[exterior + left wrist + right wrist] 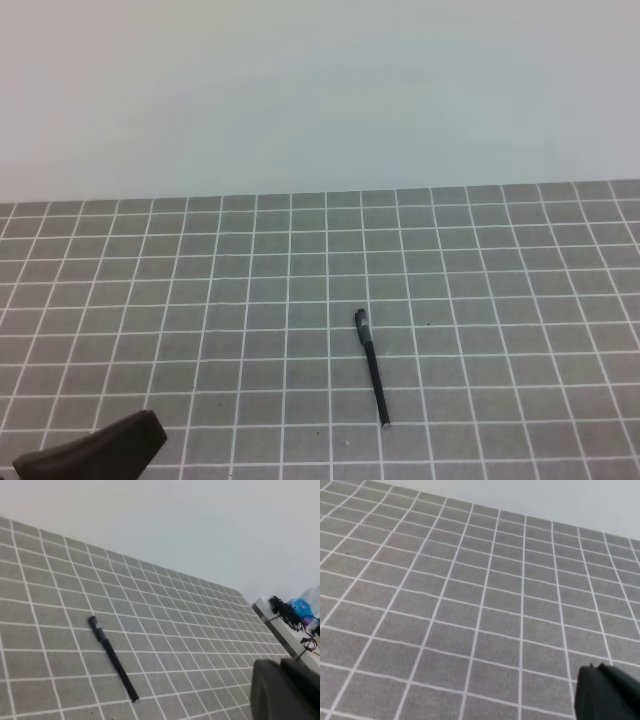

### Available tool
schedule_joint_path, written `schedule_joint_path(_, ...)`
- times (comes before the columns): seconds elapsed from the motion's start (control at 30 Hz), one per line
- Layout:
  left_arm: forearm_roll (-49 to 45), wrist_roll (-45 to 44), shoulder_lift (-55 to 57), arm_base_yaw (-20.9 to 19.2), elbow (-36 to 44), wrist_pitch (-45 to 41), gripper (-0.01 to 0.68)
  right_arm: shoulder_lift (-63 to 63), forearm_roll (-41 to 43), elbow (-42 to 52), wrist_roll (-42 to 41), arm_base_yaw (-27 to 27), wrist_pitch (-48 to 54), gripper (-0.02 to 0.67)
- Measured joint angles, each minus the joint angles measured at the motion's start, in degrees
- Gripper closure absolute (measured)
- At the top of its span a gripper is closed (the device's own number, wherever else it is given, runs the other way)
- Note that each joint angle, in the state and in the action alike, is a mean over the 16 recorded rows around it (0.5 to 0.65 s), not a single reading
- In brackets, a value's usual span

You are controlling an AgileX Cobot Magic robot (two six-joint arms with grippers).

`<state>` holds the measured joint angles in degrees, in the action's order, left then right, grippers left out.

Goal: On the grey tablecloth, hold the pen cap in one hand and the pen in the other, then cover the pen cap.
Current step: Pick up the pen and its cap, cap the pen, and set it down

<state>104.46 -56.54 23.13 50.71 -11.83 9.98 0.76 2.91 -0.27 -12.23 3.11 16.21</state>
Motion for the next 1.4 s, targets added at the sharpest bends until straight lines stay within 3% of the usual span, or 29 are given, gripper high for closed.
schedule_joint_path(0.57,-0.5,-0.4,-0.1,0.0,-3.9,-2.2,0.674,0.0,0.0,0.0,0.0,0.0,0.0,0.645)
schedule_joint_path(0.97,-14.1,-0.2,0.0,-0.8,-4.0,-11.3,0.674,0.0,0.0,0.0,0.0,0.0,0.0,0.645)
schedule_joint_path(1.17,-20.1,-0.2,0.0,-5.8,-4.0,-15.7,0.674,0.0,0.0,0.0,0.0,0.0,0.0,0.645)
schedule_joint_path(1.4,-28.8,-0.5,-0.8,-16.6,-4.0,-22.0,0.674,0.0,0.0,0.0,0.0,0.0,0.0,0.645)
